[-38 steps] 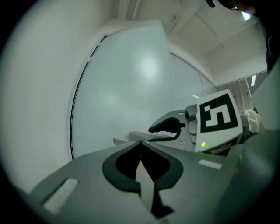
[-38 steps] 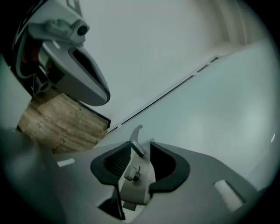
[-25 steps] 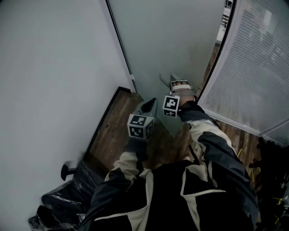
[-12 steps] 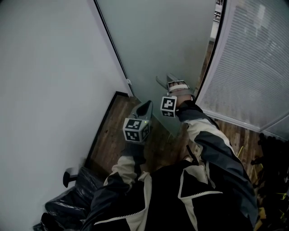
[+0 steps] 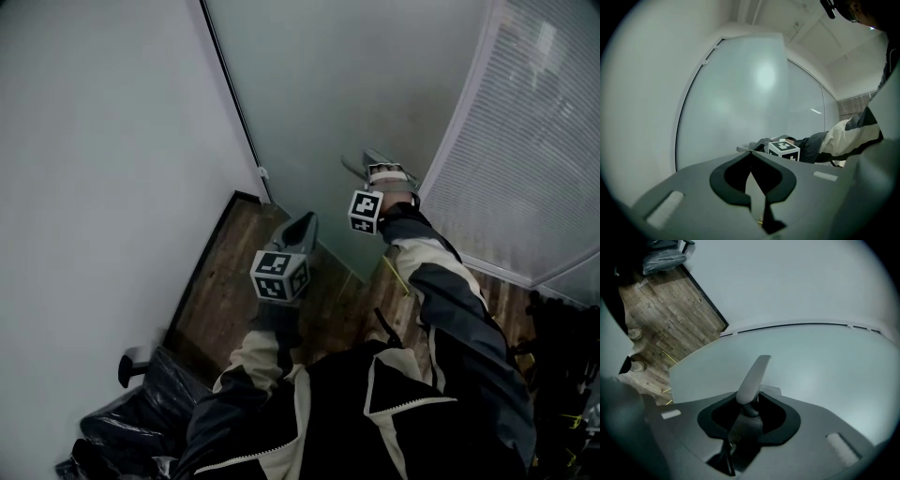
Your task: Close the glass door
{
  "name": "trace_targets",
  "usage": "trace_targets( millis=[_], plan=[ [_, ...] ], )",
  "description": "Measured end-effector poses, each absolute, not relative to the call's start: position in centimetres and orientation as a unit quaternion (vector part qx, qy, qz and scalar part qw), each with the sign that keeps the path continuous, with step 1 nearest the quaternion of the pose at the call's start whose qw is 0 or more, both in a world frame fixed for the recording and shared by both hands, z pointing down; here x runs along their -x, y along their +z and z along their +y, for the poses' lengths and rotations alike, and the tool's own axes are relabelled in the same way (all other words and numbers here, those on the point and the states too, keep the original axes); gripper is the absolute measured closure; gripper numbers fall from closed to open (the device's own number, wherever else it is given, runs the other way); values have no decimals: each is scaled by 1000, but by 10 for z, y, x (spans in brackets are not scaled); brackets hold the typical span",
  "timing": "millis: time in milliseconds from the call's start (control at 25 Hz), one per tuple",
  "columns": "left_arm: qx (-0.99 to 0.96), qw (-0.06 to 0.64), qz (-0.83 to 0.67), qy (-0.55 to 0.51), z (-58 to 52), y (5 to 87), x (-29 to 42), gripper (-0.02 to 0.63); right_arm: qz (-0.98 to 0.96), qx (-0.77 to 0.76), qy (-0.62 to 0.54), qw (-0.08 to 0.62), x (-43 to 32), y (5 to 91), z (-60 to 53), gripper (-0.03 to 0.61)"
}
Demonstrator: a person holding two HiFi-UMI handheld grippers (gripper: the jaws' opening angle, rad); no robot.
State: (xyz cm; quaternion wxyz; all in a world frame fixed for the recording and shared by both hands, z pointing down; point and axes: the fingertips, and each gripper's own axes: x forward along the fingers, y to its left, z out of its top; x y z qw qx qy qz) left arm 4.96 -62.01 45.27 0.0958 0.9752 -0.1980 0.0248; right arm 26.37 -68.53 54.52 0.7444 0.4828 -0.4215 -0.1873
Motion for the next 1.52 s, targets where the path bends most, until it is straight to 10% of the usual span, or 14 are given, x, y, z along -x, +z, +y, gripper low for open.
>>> trace_targets(
  millis=[1520],
  plan=[
    [-945, 143, -281, 90, -621, 501, -158, 614, -427, -576, -118, 687, -548, 540, -806, 448]
  ],
)
